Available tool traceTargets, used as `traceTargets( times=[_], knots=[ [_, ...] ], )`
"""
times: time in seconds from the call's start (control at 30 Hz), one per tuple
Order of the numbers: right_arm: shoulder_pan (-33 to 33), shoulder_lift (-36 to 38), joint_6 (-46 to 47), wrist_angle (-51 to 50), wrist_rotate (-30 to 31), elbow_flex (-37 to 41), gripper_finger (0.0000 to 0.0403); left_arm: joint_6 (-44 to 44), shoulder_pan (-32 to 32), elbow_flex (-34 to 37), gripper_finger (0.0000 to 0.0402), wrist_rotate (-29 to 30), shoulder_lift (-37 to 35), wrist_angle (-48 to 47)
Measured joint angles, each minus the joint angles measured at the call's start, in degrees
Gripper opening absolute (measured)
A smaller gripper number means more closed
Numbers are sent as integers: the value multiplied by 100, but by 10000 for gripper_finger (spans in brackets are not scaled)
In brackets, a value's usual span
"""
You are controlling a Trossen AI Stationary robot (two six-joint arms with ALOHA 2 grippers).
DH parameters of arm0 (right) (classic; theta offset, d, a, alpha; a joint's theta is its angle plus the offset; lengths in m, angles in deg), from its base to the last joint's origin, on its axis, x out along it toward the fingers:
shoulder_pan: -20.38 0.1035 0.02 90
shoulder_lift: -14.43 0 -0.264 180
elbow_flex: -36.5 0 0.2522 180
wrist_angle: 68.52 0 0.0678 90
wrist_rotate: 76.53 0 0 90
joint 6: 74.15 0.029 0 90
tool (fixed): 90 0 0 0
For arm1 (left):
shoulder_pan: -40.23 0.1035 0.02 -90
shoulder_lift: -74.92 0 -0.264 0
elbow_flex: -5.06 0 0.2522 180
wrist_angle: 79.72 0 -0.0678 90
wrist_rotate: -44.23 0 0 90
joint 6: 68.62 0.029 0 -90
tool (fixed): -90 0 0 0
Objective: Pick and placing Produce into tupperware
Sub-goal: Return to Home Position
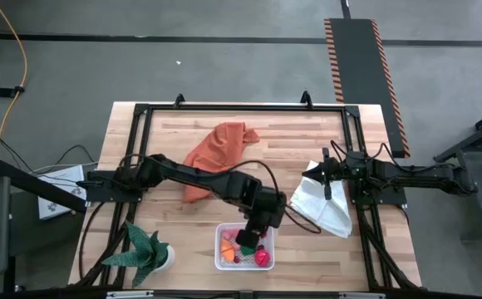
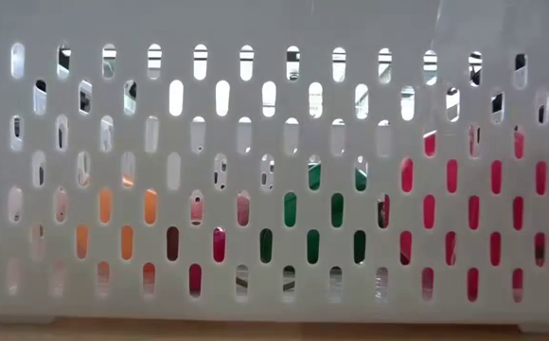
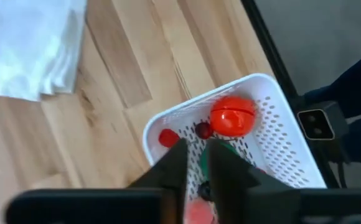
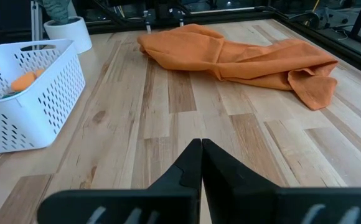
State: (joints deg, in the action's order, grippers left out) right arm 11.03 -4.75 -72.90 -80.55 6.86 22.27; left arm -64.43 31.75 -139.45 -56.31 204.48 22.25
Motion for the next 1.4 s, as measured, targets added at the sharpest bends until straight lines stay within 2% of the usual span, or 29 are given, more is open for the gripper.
traceTargets(
  times=[0.07, 0.13, 0.3, 0.43, 0.57, 0.83, 1.0, 1.17, 1.3, 1.4],
  knots=[
    [0, 0, 0, -1, 1, 0, 0, 115, 48, -295, 21, 0, 0, -215],
    [0, 0, 0, -2, 2, 0, 0, 151, 112, -435, 6, 0, -42, -277],
    [-2, 1, 0, -2, 1, 0, 0, 122, 285, -313, 19, 32, -511, -198],
    [-2, 4, 0, 0, 2, 0, 0, 160, 378, -316, 6, 274, -893, -258],
    [0, 7, 0, 2, 2, 0, 0, 265, 438, -321, 4, 670, -1383, -464],
    [0, 4, 0, 0, 2, 0, 0, 329, 435, -318, 1, 1662, -2333, -1458],
    [0, 4, 0, 0, 2, 0, 0, 170, 436, -268, 0, 1853, -2977, -1743],
    [0, 13, 0, 5, 0, 0, 0, 166, 437, -269, 0, 2500, -3586, -2214],
    [-2, 6, 0, 0, 1, 0, 0, -34, 440, -237, 0, 2674, -3998, -2595],
    [-2, 6, 0, 2, 2, 0, 0, -160, 436, 197, 0, 2723, -4490, -2548]
  ],
)
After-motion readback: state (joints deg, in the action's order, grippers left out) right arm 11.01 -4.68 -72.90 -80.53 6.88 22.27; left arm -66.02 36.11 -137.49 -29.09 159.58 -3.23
